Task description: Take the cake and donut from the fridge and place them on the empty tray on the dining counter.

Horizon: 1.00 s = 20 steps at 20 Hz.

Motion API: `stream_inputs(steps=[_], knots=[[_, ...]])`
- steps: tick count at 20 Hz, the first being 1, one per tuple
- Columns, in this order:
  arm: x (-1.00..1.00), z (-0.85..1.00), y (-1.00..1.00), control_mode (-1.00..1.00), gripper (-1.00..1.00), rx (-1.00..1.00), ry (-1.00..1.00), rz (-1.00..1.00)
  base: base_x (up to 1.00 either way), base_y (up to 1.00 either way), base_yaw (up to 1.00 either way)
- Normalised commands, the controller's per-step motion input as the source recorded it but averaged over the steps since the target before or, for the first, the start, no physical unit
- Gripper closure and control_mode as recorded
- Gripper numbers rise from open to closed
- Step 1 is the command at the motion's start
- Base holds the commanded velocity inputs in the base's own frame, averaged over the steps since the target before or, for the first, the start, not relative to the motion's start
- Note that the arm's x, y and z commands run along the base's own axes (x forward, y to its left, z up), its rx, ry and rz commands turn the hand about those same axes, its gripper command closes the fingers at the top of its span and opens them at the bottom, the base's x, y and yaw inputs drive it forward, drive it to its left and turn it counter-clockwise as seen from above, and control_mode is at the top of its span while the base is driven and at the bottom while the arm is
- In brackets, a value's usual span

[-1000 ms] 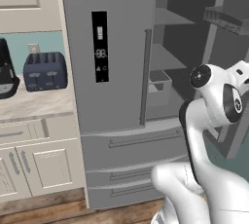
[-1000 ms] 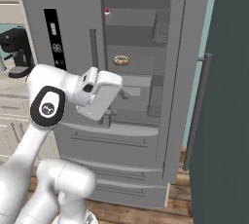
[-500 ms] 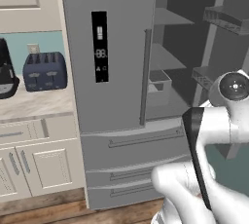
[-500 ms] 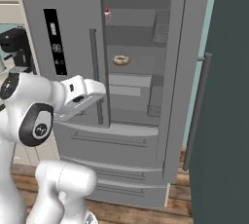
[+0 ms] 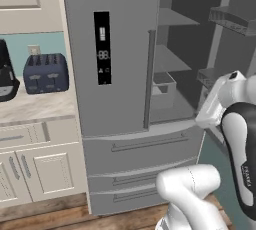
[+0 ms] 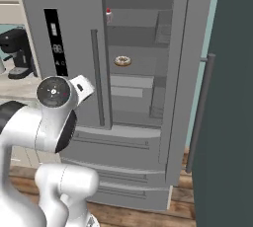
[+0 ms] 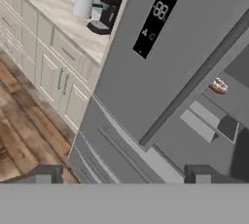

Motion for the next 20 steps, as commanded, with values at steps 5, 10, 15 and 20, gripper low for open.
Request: stream_inputs(steps=[5,10,15,20], knots=[[0.0,0.19,0.79,-1.0,-1.0,0.31,-0.33,0.06,0.0,0.0,0.0],[0.0,0.05,0.12,-1.0,-1.0,0.29,-0.27,-0.44,0.0,0.0,0.0],[0.11,0.11,0.0,-1.0,-1.0,0.19,-0.03,-0.53,0.0,0.0,0.0],[0.39,0.02,0.0,-1.0,-1.0,0.11,0.24,-0.13,0.0,0.0,0.0]])
